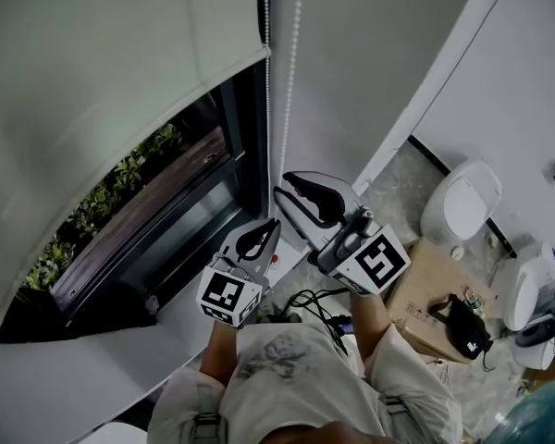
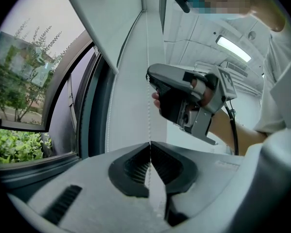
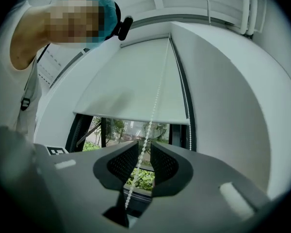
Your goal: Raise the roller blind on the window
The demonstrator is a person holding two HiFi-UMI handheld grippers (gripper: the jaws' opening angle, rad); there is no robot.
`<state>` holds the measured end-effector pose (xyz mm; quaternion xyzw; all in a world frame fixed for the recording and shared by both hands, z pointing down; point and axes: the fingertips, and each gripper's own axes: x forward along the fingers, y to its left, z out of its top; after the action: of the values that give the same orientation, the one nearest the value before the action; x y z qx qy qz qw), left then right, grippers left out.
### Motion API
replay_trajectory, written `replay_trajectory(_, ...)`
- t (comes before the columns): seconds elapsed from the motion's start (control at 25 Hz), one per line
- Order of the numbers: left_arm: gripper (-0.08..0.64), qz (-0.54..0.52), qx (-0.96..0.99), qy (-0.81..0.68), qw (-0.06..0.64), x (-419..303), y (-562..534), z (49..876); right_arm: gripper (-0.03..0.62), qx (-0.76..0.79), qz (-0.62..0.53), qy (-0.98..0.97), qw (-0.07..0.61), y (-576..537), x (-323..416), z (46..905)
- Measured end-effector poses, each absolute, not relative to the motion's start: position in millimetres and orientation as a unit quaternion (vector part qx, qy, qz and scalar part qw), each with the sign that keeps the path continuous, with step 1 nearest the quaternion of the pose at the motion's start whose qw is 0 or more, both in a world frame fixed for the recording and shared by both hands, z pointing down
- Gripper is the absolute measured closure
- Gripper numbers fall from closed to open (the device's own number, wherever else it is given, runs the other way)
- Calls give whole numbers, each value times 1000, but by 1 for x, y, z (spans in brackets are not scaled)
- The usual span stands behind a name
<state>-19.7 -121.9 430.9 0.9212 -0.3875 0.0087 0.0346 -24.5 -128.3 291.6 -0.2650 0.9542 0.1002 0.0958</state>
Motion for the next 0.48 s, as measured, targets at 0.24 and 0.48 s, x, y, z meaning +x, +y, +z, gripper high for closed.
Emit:
replay_trajectory(0.24, 543, 8, 921, -388, 35, -18, -121, 431, 556, -278, 112, 949, 99, -134, -30, 275)
replay_trajectory(0.48, 543, 6, 921, -388, 36, -19, -124, 431, 577, -297, 106, 942, 114, -136, -27, 276)
